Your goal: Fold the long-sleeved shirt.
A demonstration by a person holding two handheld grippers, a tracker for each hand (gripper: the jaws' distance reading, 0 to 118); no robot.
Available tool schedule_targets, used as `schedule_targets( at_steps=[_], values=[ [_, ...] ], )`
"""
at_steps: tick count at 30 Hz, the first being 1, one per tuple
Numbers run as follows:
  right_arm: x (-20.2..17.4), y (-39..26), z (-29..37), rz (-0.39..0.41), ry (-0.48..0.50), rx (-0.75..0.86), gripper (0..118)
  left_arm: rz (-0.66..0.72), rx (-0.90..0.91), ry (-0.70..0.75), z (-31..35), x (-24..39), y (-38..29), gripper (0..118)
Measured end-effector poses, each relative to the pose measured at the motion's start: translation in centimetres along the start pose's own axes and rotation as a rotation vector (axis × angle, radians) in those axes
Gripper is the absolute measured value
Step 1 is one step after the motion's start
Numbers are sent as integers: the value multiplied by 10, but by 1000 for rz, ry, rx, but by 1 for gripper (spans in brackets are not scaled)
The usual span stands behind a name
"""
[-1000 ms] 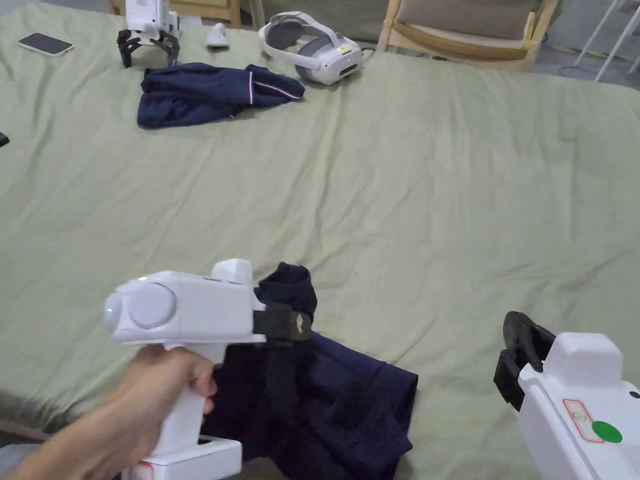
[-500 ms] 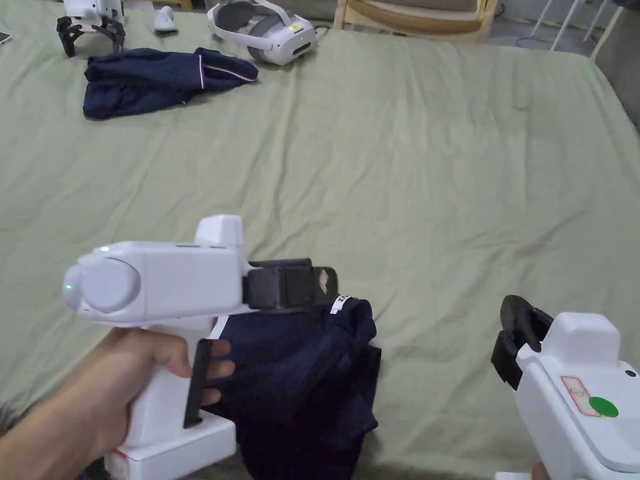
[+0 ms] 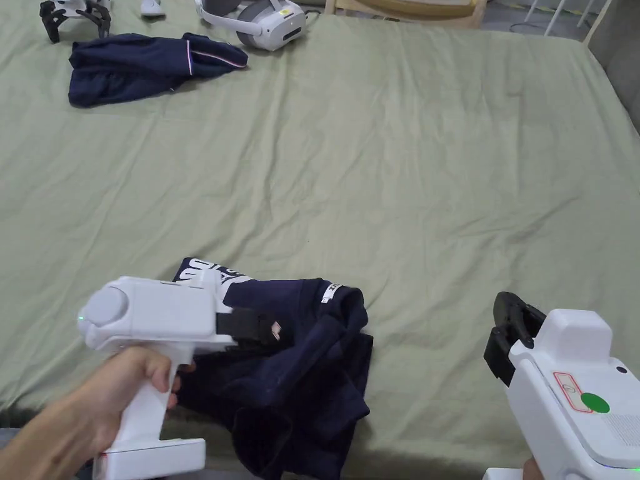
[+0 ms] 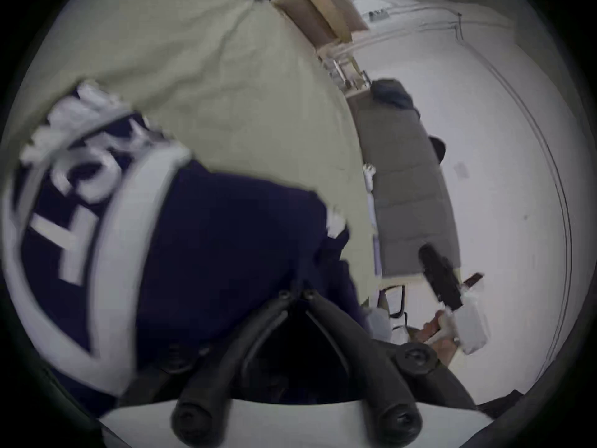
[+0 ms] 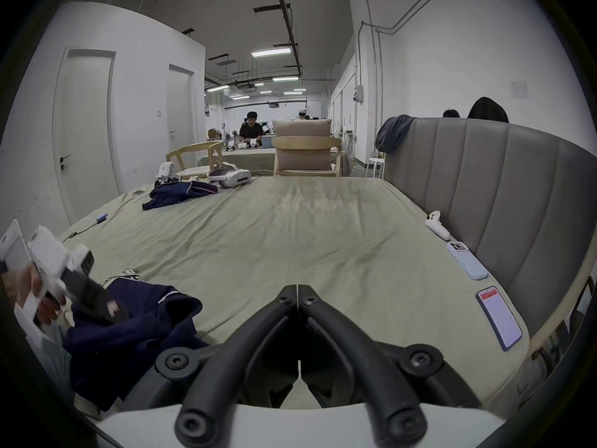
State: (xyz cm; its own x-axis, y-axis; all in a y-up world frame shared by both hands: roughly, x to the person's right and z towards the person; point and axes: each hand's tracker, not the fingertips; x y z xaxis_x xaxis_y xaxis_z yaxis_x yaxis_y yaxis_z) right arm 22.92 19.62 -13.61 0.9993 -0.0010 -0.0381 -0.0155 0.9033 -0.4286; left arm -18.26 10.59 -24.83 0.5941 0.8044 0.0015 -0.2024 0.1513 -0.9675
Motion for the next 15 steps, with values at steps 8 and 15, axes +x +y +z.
schedule_targets(
  at_steps=[8,15],
  values=[
    [1,3,8,9,-5,4,0,26,-40,-68,-60,26,-19,4],
    [4,0,13,-8,-10,-6,0,-89,-174,-55,-115,65,-44,4]
  ],
)
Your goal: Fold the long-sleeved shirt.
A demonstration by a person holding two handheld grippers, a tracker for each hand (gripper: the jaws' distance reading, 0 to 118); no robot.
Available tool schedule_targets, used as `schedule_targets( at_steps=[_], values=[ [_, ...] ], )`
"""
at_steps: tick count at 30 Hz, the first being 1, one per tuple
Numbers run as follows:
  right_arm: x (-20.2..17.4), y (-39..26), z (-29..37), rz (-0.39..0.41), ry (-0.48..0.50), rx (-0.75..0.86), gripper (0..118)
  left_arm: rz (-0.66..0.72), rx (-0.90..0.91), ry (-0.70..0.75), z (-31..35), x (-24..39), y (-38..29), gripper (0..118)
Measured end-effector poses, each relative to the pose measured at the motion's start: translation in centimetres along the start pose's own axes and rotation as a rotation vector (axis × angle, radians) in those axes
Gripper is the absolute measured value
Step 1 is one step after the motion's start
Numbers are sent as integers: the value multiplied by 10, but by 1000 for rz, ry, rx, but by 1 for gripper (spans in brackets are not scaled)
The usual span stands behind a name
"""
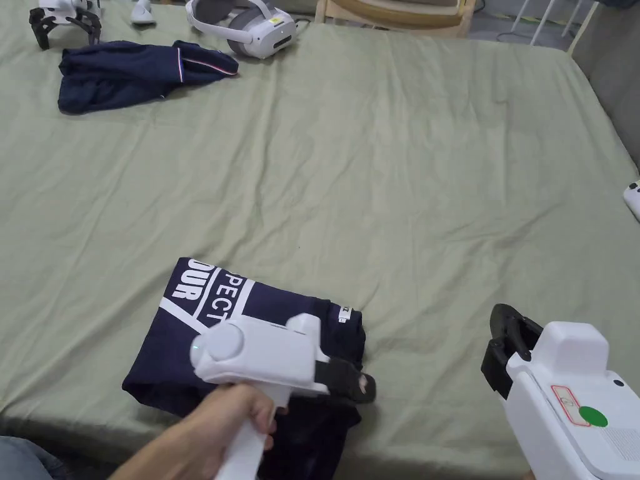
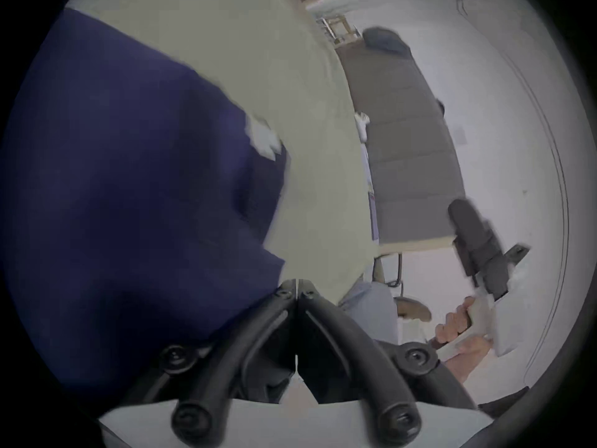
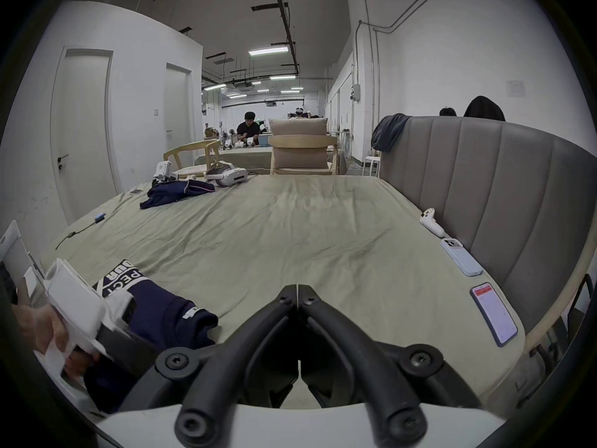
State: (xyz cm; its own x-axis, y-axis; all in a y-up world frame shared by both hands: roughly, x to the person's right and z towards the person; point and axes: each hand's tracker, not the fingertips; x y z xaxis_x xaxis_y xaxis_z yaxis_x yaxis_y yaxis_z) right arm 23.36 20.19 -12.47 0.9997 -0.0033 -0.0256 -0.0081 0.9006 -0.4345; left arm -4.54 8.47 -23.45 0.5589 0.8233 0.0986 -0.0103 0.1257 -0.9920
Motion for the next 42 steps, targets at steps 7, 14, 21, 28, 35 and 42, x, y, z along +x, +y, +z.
schedule_targets(
  at_steps=[7,14,21,28,35,42],
  values=[
    [-9,14,-2,-35,80,10,0,-179,190,-42,90,56,-16,4],
    [-81,22,-53,-254,601,-201,0,-105,538,136,267,9,-9,4],
    [-160,-50,-124,-240,702,-656,0,69,524,155,305,-88,8,4],
    [-115,-61,-120,-261,594,-572,0,115,368,110,272,-136,28,107],
    [-111,-57,-108,-153,492,-510,0,211,153,38,197,-157,42,110],
    [-125,-17,-59,194,325,-227,0,123,195,10,182,-141,42,29]
  ],
)
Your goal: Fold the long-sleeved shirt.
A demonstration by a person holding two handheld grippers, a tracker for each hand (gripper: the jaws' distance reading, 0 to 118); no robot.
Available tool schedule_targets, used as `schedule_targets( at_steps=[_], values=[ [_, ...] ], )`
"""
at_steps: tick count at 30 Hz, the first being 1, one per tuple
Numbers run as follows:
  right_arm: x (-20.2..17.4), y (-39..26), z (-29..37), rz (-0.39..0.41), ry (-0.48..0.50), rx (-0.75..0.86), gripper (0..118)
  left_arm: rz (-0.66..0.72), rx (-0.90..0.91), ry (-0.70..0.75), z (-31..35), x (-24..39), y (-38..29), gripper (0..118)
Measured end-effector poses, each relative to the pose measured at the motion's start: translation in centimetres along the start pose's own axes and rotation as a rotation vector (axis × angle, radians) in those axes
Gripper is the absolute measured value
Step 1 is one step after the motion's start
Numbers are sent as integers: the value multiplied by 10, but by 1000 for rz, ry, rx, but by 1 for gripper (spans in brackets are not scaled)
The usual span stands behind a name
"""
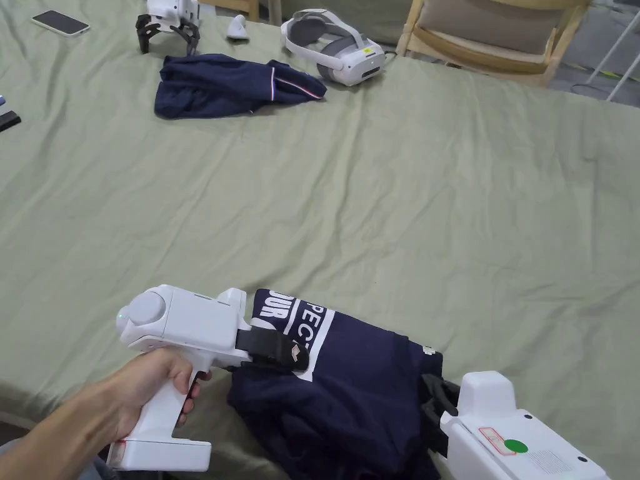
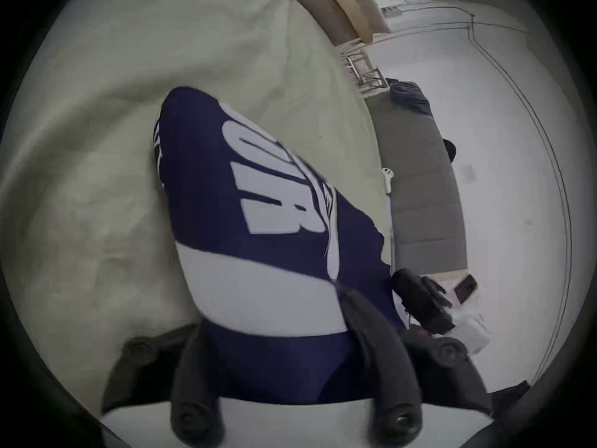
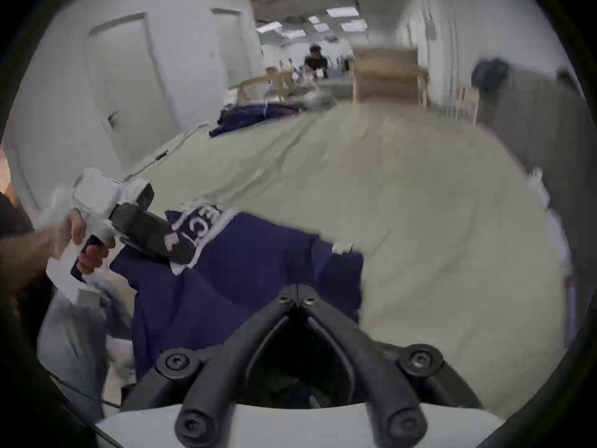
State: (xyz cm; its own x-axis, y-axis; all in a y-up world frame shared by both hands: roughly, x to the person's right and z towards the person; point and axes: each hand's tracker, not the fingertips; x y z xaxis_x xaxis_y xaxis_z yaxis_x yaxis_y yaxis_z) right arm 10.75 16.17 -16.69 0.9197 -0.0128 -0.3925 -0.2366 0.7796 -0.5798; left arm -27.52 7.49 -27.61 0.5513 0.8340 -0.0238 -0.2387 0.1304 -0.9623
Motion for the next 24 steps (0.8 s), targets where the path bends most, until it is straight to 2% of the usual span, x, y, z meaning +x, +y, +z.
schedule_targets(
  at_steps=[1,3,6,10,16,19,21,24],
  values=[
    [-9,8,5,60,-6,34,0,55,19,-46,6,3,-4,24],
    [-26,24,5,118,14,57,0,-15,65,-46,24,7,-6,22],
    [-52,44,-16,151,102,61,0,-26,86,-24,62,-4,0,21],
    [-101,70,-56,209,201,54,0,-32,172,79,131,-19,15,21],
    [-193,120,-115,254,334,47,0,14,322,235,249,-60,39,21],
    [-237,144,-154,227,413,10,0,80,439,283,304,-83,46,21],
    [-264,158,-166,262,432,8,0,85,463,365,330,-103,53,21],
    [-289,165,-183,252,481,-27,0,127,433,463,347,-127,58,21]
  ],
)
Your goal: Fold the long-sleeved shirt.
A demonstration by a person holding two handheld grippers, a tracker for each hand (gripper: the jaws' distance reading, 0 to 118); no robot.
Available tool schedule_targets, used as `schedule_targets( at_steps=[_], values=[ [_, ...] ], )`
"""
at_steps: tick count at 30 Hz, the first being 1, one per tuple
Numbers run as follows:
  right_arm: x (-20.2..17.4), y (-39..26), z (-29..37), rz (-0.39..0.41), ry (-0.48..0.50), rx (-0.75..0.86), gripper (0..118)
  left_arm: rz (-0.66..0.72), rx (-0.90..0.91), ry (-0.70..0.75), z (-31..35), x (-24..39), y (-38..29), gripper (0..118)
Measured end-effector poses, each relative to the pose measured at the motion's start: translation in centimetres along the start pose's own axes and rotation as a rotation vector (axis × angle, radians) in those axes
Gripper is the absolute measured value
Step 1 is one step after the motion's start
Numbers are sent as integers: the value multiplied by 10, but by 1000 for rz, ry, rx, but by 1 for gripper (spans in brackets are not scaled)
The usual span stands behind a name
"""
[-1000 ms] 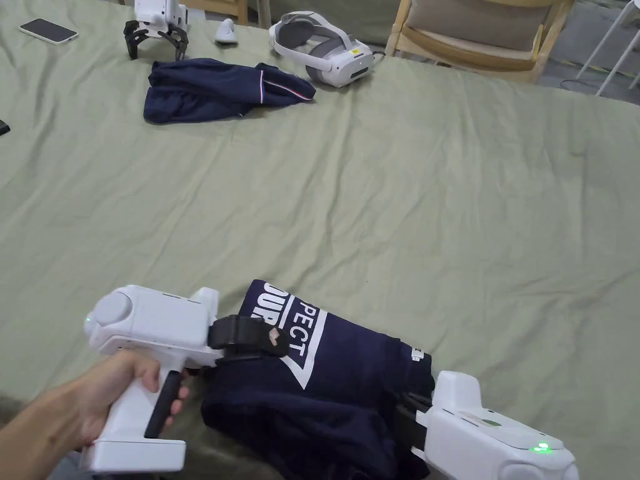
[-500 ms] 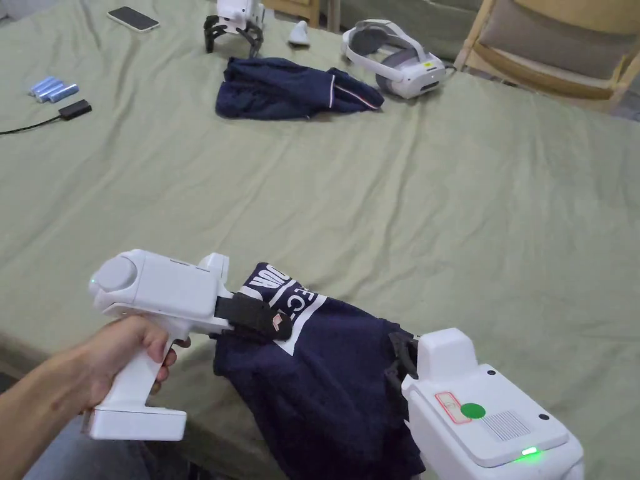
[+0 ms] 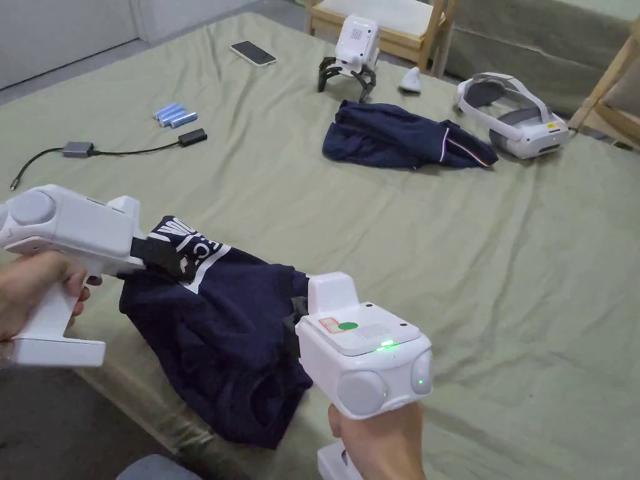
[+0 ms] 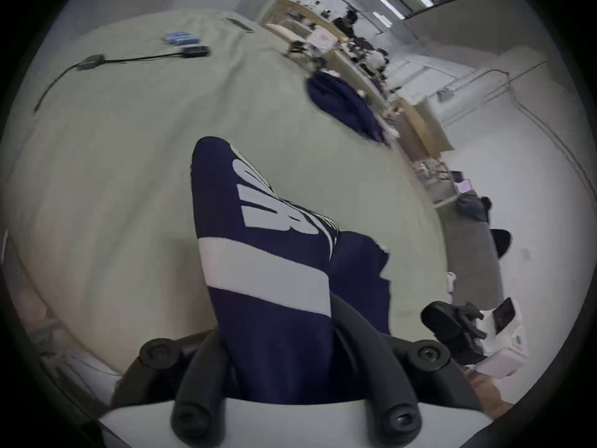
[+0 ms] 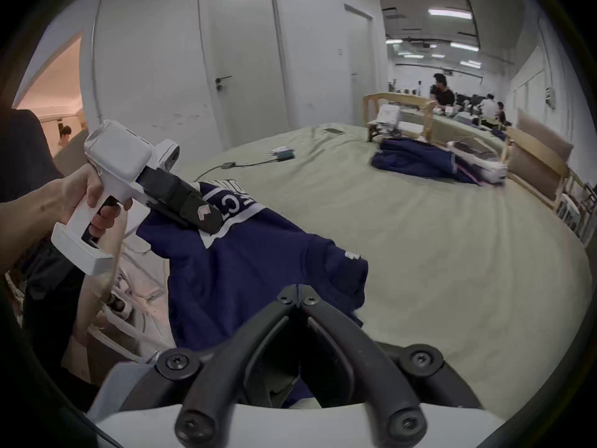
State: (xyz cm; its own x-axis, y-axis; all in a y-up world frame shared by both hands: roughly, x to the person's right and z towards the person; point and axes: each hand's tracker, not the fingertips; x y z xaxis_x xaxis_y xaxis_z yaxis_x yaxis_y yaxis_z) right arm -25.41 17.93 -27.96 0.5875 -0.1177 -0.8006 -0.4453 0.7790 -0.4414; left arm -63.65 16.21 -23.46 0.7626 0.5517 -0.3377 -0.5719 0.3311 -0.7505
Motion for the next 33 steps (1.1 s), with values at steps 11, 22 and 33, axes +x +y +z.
schedule_targets(
  at_steps=[11,22,33],
  values=[
    [41,-10,51,-87,-34,68,0,-202,271,187,53,71,-35,109],
    [142,-32,256,-129,-557,366,0,-508,830,300,39,324,-145,109],
    [214,-69,406,-151,-919,543,0,-635,928,78,13,507,-216,109]
  ],
)
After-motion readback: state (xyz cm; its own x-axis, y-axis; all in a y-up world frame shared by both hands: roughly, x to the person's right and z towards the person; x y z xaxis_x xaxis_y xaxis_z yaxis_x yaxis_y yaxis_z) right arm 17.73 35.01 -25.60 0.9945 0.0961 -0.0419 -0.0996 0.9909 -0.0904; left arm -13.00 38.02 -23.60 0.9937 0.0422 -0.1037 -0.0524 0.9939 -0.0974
